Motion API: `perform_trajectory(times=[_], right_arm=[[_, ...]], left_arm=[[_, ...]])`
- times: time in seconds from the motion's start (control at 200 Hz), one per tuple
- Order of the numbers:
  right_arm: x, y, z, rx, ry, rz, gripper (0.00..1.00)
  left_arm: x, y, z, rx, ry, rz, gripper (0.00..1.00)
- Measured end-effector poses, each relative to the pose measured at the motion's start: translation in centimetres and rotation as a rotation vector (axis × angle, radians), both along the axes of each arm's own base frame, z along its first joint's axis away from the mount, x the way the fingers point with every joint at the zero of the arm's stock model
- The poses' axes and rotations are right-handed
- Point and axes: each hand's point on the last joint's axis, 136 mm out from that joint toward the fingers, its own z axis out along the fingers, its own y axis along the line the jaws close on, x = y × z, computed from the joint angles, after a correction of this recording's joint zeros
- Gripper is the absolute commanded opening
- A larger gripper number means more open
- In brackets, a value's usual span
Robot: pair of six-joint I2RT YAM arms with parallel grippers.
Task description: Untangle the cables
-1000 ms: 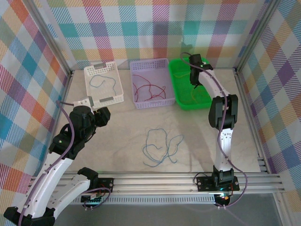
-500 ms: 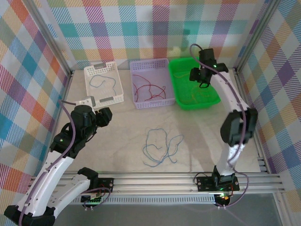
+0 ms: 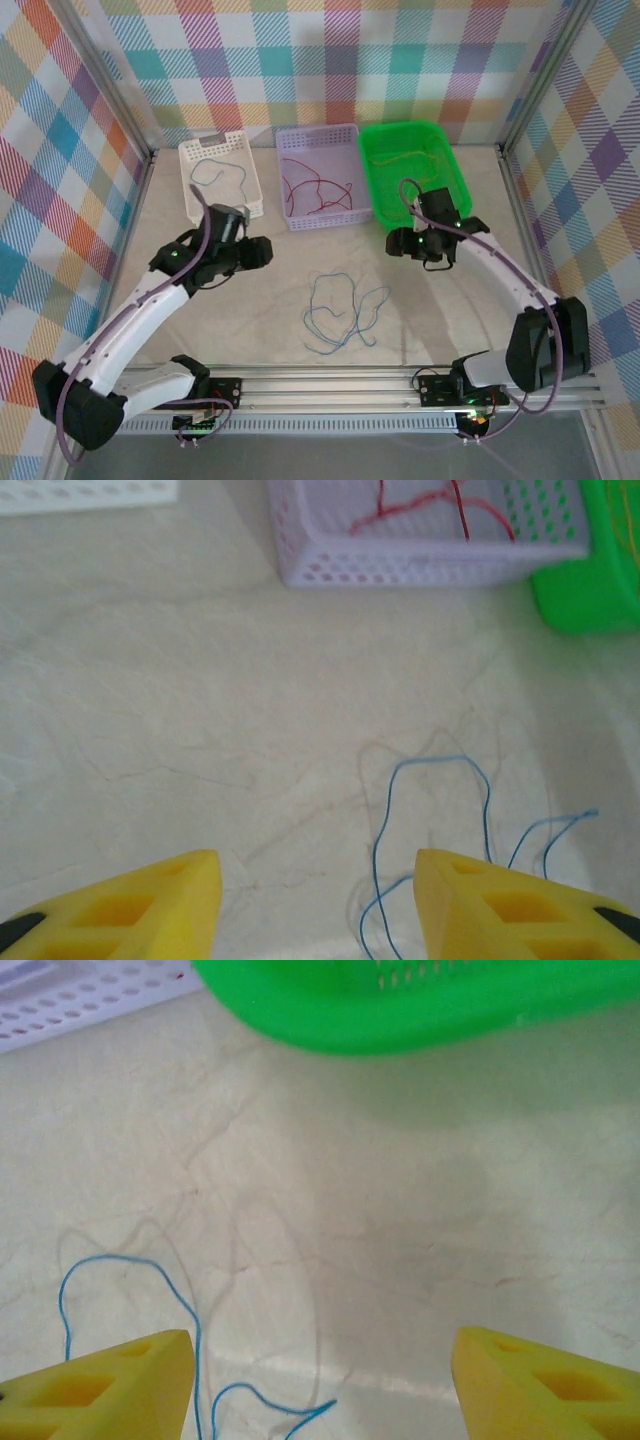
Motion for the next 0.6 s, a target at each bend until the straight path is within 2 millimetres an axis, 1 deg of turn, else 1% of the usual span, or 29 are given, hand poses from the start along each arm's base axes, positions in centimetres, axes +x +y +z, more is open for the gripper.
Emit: perform_trajectory(times=[0.165, 0.265, 0.355, 0.375, 0.385, 0.395, 0.435, 0.515, 0.605], right_arm=[[-1.6, 0.1, 1.4, 0.046, -0.075, 0.014, 0.78], [-2.1, 0.0, 2.4, 0.061, -0.124, 0.018, 0.83], [-2.4, -0.1, 2.7, 0.069, -0.148, 0.017, 0.86], [-2.5, -0.1, 2.7, 0.07, -0.15, 0.018, 0.88], [-2.5, -0.1, 2.7, 0.071, -0.151, 0.018, 0.93], [-2.6, -0.1, 2.7, 0.072, -0.151, 0.017, 0.95], [-2.7, -0.1, 2.6, 0.075, -0.152, 0.018, 1.0], [-3.0, -0.2, 2.5, 0.077, -0.156, 0.018, 1.0], [-3.2, -0.3, 2.7, 0.082, -0.17, 0.018, 1.0]], left_arm=[[-1.2, -2.7, -2.5, 0.067, 0.1, -0.095, 0.54], [-1.6, -4.1, -4.1, 0.108, 0.157, -0.139, 0.54], [-2.1, -5.5, -5.5, 0.139, 0.202, -0.177, 0.54], [-2.3, -5.8, -5.7, 0.145, 0.21, -0.184, 0.54], [-2.4, -6.0, -5.9, 0.15, 0.217, -0.189, 0.54], [-2.4, -6.1, -6.0, 0.152, 0.221, -0.191, 0.54], [-2.8, -6.8, -6.7, 0.17, 0.238, -0.206, 0.54], [-3.6, -8.1, -8.0, 0.21, 0.27, -0.241, 0.54], [-4.4, -9.0, -9.7, 0.255, 0.306, -0.259, 0.54]])
